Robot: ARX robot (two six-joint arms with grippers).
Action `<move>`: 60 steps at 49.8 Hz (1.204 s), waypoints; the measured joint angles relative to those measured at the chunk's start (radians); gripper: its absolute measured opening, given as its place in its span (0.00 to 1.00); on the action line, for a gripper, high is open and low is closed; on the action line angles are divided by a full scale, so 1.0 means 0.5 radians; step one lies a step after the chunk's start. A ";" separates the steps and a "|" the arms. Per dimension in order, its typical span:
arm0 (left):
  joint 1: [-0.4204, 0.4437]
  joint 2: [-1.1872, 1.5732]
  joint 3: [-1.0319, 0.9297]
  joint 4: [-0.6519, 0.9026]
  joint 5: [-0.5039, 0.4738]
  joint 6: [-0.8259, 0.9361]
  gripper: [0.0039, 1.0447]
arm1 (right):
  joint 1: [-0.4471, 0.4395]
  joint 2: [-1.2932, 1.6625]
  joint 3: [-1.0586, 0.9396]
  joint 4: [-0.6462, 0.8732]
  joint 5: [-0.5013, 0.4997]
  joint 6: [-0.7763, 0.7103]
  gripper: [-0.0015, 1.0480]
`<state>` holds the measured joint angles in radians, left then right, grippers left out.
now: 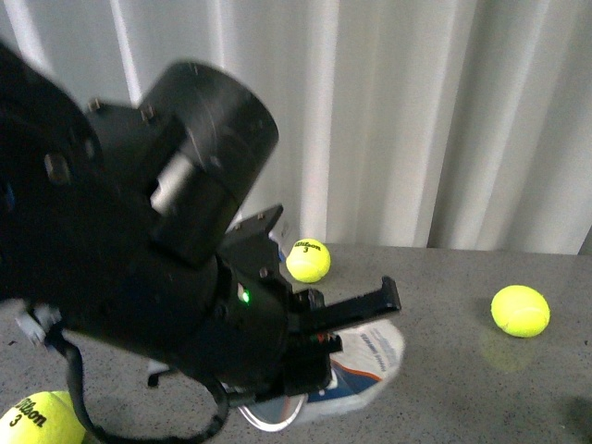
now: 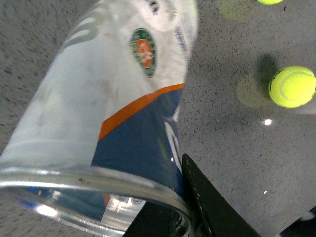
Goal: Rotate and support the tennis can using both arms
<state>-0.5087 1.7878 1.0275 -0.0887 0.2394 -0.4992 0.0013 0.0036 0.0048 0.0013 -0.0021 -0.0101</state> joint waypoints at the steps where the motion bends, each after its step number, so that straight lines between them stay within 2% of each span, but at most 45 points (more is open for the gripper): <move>1: 0.004 -0.029 0.031 -0.076 -0.017 0.083 0.03 | 0.000 0.000 0.000 0.000 0.000 0.000 0.93; 12: -0.037 -0.184 0.419 -0.812 -0.122 0.808 0.03 | 0.000 0.000 0.000 0.000 0.001 0.000 0.93; 14: -0.066 -0.191 0.546 -1.022 -0.153 1.010 0.03 | 0.000 0.000 0.000 0.000 0.001 0.000 0.93; 19: -0.134 -0.175 0.784 -1.410 -0.309 1.497 0.03 | 0.000 0.000 0.000 0.000 0.001 0.000 0.93; 26: -0.203 -0.079 0.968 -1.711 -0.626 2.129 0.03 | 0.001 0.000 0.000 0.000 0.001 0.000 0.93; 35: -0.319 0.112 1.073 -1.812 -0.807 2.558 0.03 | 0.001 0.000 0.000 0.000 0.000 0.000 0.93; 43: -0.449 0.206 1.160 -1.900 -0.848 2.722 0.03 | 0.000 0.000 0.000 0.000 0.001 0.000 0.93; 60: -0.535 0.364 1.260 -1.923 -1.022 2.929 0.03 | 0.000 0.000 0.000 0.000 0.001 0.000 0.93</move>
<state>-0.7761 1.9697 1.6573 -1.0500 -0.2718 0.9653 0.0013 0.0036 0.0048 0.0013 -0.0017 -0.0101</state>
